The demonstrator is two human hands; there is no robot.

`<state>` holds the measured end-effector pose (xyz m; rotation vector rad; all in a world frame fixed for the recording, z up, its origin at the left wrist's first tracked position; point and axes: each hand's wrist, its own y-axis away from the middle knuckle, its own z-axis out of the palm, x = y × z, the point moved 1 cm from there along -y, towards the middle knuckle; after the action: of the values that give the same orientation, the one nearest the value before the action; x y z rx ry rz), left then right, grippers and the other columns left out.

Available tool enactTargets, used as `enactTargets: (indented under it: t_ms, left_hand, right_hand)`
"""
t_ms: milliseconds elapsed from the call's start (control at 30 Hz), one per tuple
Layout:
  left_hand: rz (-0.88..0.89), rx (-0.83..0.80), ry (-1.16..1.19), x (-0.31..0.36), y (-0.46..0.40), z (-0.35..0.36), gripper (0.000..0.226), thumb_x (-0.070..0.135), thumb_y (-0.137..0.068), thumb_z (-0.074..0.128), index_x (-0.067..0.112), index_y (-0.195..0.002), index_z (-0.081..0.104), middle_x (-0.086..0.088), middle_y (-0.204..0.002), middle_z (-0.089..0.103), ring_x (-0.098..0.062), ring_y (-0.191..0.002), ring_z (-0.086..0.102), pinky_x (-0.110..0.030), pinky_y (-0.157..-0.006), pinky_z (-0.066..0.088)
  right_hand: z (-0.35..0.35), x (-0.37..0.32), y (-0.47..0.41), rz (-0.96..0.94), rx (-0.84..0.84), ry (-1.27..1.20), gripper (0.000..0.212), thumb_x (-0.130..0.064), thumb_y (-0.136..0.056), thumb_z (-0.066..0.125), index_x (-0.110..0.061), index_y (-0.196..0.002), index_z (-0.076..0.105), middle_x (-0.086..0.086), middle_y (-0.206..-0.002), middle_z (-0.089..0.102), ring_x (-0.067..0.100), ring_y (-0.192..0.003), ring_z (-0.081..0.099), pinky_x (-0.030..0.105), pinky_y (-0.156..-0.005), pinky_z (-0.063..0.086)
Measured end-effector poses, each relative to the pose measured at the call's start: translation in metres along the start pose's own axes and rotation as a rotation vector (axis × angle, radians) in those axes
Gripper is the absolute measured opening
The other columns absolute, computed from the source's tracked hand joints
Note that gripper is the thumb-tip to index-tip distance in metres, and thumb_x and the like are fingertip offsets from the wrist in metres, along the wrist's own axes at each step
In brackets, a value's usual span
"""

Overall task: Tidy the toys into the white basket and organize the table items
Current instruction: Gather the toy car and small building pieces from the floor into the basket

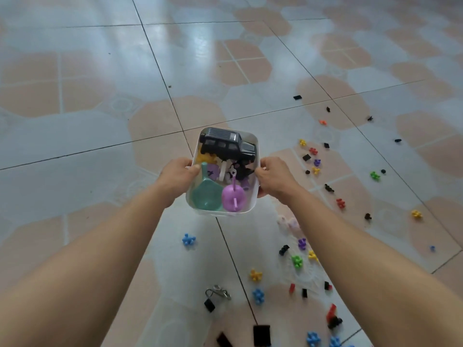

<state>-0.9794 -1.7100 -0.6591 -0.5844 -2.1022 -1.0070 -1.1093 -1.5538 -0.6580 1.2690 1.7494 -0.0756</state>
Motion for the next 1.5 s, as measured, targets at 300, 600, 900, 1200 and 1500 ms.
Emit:
enactTargets:
  t_ms: [300, 600, 900, 1200, 1500]
  left_hand:
    - [0.041, 0.081, -0.077, -0.009, -0.047, 0.004, 0.026, 0.023, -0.099, 0.039, 0.008, -0.097, 0.06, -0.011, -0.091, 0.057, -0.023, -0.083, 0.049, -0.034, -0.073, 0.041]
    - [0.045, -0.013, 0.018, -0.008, -0.051, 0.006, 0.033, 0.025, -0.1, 0.032, 0.012, -0.117, 0.057, -0.013, -0.115, 0.06, -0.026, -0.104, 0.055, -0.038, -0.091, 0.044]
    - [0.184, 0.121, 0.24, -0.019, 0.009, -0.005, 0.03, 0.011, -0.099, 0.039, 0.009, -0.122, 0.058, 0.005, -0.114, 0.056, -0.013, -0.106, 0.05, -0.021, -0.084, 0.045]
    - [-0.005, 0.314, -0.007, -0.174, 0.094, -0.107, 0.037, -0.003, -0.09, 0.042, 0.007, -0.119, 0.062, -0.011, -0.121, 0.065, -0.025, -0.107, 0.062, -0.038, -0.101, 0.046]
    - [0.099, 0.171, -0.46, -0.25, 0.1, -0.13, 0.052, -0.006, -0.093, 0.035, 0.002, -0.143, 0.031, -0.013, -0.156, 0.022, -0.024, -0.146, 0.015, -0.024, -0.117, 0.004]
  right_hand:
    - [0.021, -0.003, -0.049, 0.011, 0.024, -0.051, 0.022, 0.004, -0.088, 0.044, 0.015, -0.101, 0.058, 0.03, -0.099, 0.066, 0.042, -0.075, 0.069, 0.05, -0.062, 0.06]
    - [0.028, 0.002, -0.06, 0.005, 0.075, 0.026, 0.028, -0.014, -0.098, 0.038, 0.004, -0.102, 0.059, 0.023, -0.1, 0.067, 0.036, -0.076, 0.071, 0.049, -0.072, 0.06]
    - [0.061, 0.006, 0.039, -0.483, 0.389, 0.297, 0.009, -0.011, -0.092, 0.045, -0.008, -0.096, 0.052, 0.012, -0.092, 0.058, 0.031, -0.077, 0.055, 0.045, -0.067, 0.047]
    - [0.217, 0.013, 0.132, -0.995, -0.223, 0.491, 0.017, -0.002, -0.079, 0.058, -0.011, -0.093, 0.064, 0.006, -0.096, 0.062, 0.029, -0.089, 0.058, 0.039, -0.065, 0.051]
    - [0.314, 0.035, 0.187, -1.391, -0.643, 0.667, 0.041, -0.012, -0.087, 0.048, -0.014, -0.127, 0.056, 0.007, -0.141, 0.049, 0.028, -0.137, 0.035, 0.039, -0.111, 0.03]
